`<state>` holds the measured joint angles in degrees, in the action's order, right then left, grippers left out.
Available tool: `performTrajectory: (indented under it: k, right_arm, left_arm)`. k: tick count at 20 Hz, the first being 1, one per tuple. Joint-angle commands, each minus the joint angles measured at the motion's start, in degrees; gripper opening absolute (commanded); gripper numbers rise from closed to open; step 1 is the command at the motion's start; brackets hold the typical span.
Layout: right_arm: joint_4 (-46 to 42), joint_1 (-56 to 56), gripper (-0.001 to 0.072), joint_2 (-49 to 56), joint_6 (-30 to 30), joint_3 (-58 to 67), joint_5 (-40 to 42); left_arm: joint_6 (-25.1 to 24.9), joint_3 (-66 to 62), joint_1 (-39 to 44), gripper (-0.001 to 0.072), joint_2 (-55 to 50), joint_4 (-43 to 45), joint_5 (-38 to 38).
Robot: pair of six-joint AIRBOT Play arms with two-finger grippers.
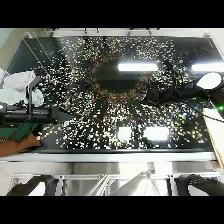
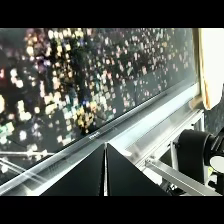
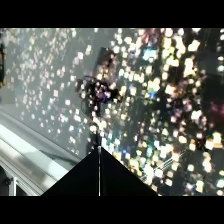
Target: Fold the shirts.
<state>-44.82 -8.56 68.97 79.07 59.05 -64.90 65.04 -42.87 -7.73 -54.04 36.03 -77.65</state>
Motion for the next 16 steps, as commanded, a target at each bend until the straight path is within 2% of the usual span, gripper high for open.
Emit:
performTrajectory:
  k: [1, 4, 5, 9, 11, 12, 14, 16]
  right_arm:
    - [0.0, 0.0, 0.0017, 0.0, 0.0, 0.0, 0.0]
    - [0.0, 0.0, 0.0017, 0.0, 0.0, 0.0, 0.0]
    - [0.0, 0.0, 0.0017, 0.0, 0.0, 0.0, 0.0]
    - [0.0, 0.0, 0.0017, 0.0, 0.0, 0.0, 0.0]
    - [0.0, 0.0, 0.0017, 0.0, 0.0, 0.0, 0.0]
    - [0.0, 0.0, 0.0017, 0.0, 0.0, 0.0, 0.0]
    - [0.0, 0.0, 0.0017, 0.0, 0.0, 0.0, 0.0]
    - [0.0, 0.0, 0.0017, 0.0, 0.0, 0.0, 0.0]
  left_arm:
    - [0.0, 0.0, 0.0, 0.0003, 0.0, 0.0, 0.1]
    - [0.0, -0.7, -0.1, 0.0000, 0.0, 1.0, 0.0]
    - [0.6, -2.8, -0.1, -0.0001, 0.0, 4.3, -0.1]
    - [10.3, -20.0, -4.7, 0.0016, 0.0, 30.5, 3.2]
    - [11.7, -27.6, -11.5, 0.0576, -1.3, 35.5, 9.2]
    - [12.6, -30.8, -16.2, 0.0715, -2.9, 35.6, 12.2]
    - [12.6, -35.5, -24.8, 0.0714, -7.7, 35.5, 16.0]
    - [11.8, -39.9, -31.9, 0.0713, -15.8, 35.4, 16.6]
